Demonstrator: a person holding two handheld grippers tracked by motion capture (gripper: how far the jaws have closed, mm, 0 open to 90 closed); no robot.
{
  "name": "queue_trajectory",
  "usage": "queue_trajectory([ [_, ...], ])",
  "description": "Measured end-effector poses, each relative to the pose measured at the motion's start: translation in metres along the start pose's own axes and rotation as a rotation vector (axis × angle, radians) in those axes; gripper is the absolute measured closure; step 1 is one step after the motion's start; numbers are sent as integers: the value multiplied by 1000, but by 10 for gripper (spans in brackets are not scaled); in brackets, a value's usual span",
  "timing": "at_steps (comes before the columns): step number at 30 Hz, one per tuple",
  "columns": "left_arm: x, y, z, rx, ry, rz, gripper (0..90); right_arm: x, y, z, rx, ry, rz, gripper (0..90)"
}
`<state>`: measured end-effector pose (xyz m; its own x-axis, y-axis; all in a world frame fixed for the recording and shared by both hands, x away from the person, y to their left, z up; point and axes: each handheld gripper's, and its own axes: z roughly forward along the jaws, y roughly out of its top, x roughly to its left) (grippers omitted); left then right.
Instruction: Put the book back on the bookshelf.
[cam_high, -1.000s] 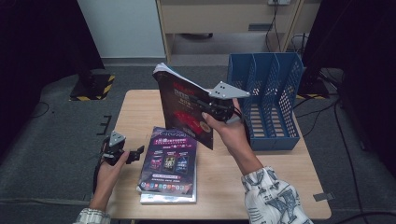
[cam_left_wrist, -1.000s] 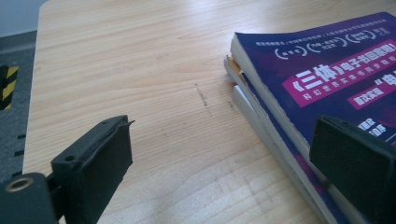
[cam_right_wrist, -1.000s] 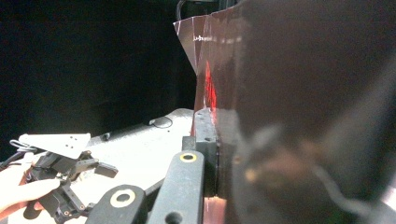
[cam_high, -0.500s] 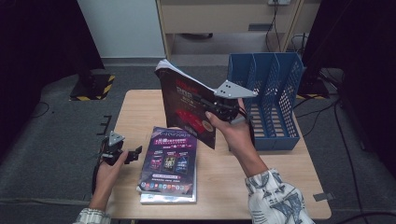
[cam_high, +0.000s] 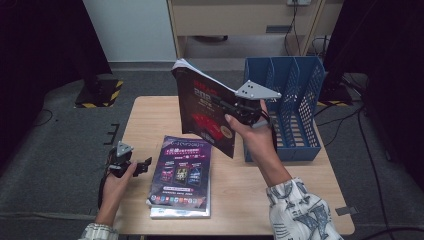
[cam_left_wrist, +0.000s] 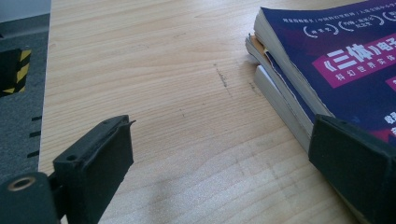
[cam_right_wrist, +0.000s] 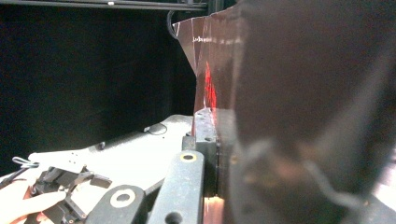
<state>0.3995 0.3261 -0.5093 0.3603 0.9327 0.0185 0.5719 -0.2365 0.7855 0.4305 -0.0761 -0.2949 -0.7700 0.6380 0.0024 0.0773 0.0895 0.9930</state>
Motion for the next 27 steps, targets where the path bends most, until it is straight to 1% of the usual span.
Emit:
queue_trajectory([
  [2,0,0,0,0,0,0,62,-1,0,-1,-1,-3,2,870],
  [3,0,0,-1,2,0,4,62,-5,2,-5,-1,-10,9,870],
  [9,0,-1,1,7,8,3,62,-10,6,-16,-3,-35,19,870],
  [12,1,-2,0,8,10,0,62,-14,10,-23,-8,-47,27,869],
  [17,2,-2,0,6,11,-10,62,-19,14,-33,-8,-68,26,870],
  [22,2,-3,1,9,11,-9,62,-26,16,-47,-5,-89,27,869],
  [27,2,-3,0,7,11,-12,62,-36,16,-59,0,-118,30,869],
])
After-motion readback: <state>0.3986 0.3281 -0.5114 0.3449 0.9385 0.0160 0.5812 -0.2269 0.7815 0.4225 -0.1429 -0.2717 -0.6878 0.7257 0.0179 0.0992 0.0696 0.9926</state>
